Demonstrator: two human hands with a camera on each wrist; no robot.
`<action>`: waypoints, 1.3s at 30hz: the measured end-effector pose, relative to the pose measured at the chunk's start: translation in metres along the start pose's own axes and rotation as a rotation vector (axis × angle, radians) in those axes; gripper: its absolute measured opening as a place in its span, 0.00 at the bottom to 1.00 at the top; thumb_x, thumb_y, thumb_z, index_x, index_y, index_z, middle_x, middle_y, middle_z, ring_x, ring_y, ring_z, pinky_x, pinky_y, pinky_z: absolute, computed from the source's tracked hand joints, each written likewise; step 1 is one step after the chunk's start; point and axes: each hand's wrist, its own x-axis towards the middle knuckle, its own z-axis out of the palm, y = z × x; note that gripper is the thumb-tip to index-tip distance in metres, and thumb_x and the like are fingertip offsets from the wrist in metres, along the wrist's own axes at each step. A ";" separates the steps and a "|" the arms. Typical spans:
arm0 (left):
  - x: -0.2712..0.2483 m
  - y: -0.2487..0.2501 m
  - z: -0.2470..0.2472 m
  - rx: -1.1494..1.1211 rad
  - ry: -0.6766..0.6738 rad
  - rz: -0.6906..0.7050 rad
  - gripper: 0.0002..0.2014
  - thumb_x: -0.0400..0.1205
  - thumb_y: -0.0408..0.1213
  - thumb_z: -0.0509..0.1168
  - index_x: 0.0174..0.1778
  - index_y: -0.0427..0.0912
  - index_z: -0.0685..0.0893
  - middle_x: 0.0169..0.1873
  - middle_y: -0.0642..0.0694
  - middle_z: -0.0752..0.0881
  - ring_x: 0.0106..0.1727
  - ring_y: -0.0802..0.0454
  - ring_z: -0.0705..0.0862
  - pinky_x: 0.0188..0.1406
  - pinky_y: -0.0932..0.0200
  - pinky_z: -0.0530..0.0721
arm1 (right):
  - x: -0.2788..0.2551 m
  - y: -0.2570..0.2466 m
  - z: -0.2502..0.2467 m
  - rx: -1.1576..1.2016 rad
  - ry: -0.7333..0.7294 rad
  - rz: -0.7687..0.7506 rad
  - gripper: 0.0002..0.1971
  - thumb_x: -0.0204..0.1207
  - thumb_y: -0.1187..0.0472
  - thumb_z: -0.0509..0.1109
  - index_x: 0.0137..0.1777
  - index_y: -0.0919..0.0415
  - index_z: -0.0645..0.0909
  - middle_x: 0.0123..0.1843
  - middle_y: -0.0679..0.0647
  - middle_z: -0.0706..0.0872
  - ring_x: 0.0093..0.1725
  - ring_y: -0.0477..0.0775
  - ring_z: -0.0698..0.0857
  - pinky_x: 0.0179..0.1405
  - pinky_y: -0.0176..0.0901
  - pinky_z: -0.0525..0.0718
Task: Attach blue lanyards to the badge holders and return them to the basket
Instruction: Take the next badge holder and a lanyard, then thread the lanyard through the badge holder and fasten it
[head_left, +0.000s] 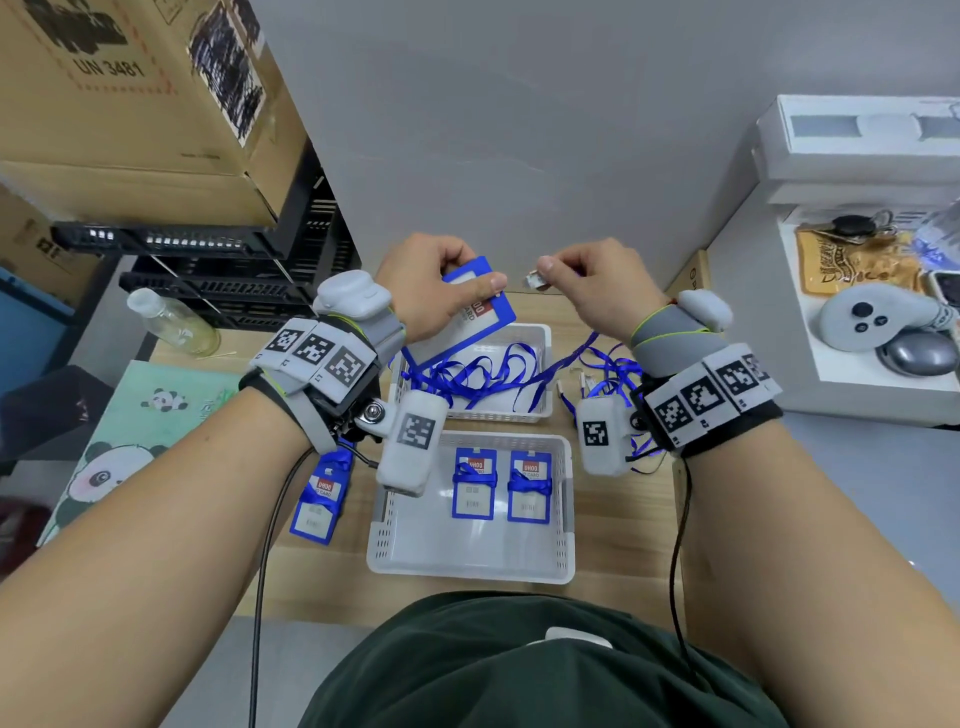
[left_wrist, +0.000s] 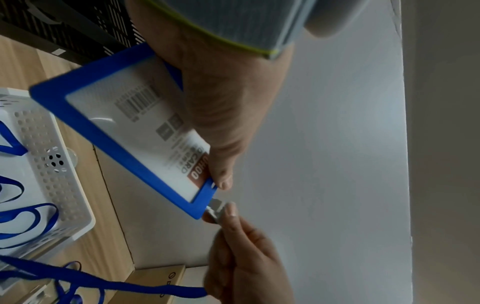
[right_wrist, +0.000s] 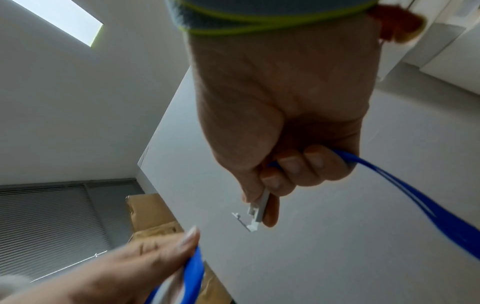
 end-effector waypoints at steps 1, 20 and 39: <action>0.000 -0.001 0.000 0.003 -0.003 -0.003 0.14 0.74 0.57 0.73 0.35 0.50 0.84 0.35 0.49 0.90 0.38 0.50 0.88 0.38 0.53 0.85 | 0.001 0.002 -0.008 -0.014 0.030 0.002 0.17 0.85 0.48 0.63 0.52 0.55 0.90 0.24 0.49 0.70 0.34 0.56 0.71 0.35 0.44 0.66; 0.009 -0.034 0.033 0.111 -0.168 -0.046 0.15 0.75 0.58 0.71 0.39 0.49 0.85 0.36 0.51 0.90 0.38 0.53 0.87 0.36 0.57 0.83 | 0.011 0.101 0.022 0.141 0.046 0.406 0.06 0.78 0.61 0.65 0.44 0.53 0.70 0.39 0.54 0.92 0.39 0.58 0.90 0.37 0.45 0.83; 0.035 -0.139 0.062 0.252 -0.191 -0.209 0.20 0.77 0.58 0.69 0.33 0.44 0.84 0.28 0.50 0.82 0.30 0.53 0.77 0.27 0.59 0.69 | 0.049 0.146 0.129 0.027 -0.420 0.576 0.12 0.79 0.59 0.66 0.57 0.58 0.86 0.54 0.54 0.88 0.55 0.58 0.85 0.52 0.47 0.81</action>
